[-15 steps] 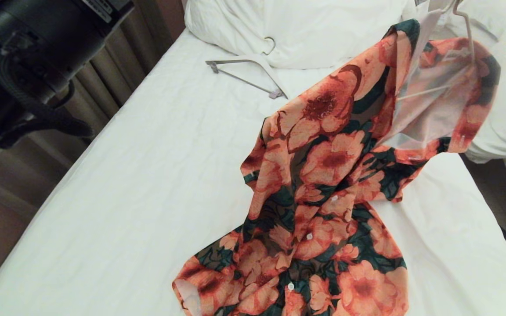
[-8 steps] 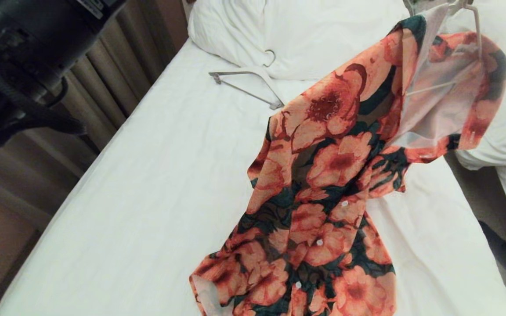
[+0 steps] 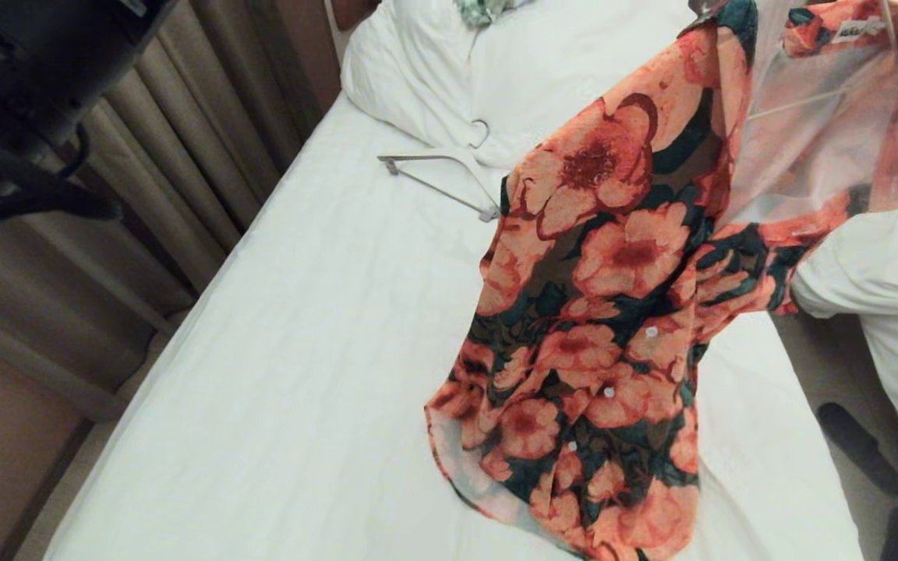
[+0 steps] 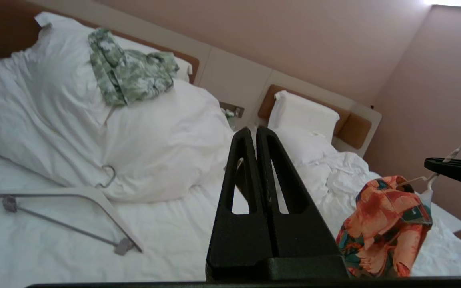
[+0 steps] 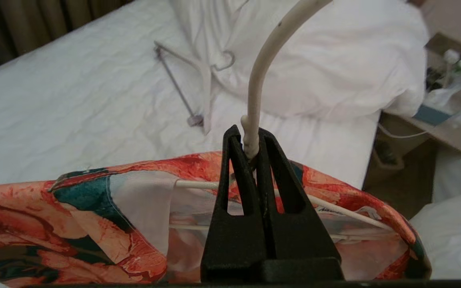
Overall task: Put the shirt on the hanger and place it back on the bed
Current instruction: Take the clothes hanger out of the clothes
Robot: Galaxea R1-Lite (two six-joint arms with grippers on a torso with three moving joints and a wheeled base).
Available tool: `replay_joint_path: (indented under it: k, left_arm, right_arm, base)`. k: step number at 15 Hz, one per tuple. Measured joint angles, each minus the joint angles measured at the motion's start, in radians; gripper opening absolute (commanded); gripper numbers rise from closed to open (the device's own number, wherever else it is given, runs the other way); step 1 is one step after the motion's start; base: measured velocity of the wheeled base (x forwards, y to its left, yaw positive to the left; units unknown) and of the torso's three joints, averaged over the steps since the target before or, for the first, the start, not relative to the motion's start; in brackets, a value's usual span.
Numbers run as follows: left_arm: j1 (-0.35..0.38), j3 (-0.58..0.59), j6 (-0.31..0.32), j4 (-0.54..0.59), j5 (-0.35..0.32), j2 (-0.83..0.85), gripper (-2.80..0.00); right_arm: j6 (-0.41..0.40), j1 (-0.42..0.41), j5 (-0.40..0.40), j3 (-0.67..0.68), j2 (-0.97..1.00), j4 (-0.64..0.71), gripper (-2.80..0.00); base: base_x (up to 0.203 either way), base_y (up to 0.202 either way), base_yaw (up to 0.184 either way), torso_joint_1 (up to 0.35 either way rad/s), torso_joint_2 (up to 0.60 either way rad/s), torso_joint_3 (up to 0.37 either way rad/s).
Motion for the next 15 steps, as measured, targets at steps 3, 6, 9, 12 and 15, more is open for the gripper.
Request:
replay_joint_path:
  k: [3,6,9,12,15]
  left_arm:
    - [0.012,-0.004,0.000,0.001,-0.002,-0.001,-2.80]
    - [0.016,-0.005,0.000,0.001,-0.002,0.000,-2.80]
    - [0.017,-0.006,-0.001,0.001,-0.002,0.001,-2.80]
    - [0.021,-0.006,-0.001,0.000,-0.002,0.001,-2.80]
    - [0.036,-0.009,-0.013,-0.001,-0.004,0.000,-2.80]
  right_arm:
    - [-0.013,-0.011,0.000,-0.001,0.017,-0.034,-2.80]
    - [-0.023,-0.024,0.000,-0.003,0.038,-0.069,-2.80]
    - [-0.037,-0.038,0.000,-0.004,0.058,-0.099,-2.80]
    - [-0.052,-0.043,0.000,-0.013,0.074,-0.125,-2.80]
    - [-0.059,-0.043,0.000,-0.039,0.089,-0.129,-2.80]
  base:
    - [0.000,0.000,0.000,0.235,-0.60,-0.370]
    - [0.000,0.000,0.000,0.220,-0.56,-0.340]
    - [0.000,0.000,0.000,0.158,-0.38,-0.230]
    - [0.000,0.000,0.000,0.148,-0.34,-0.199]
    - [0.000,0.000,0.000,0.148,-0.33,-0.192]
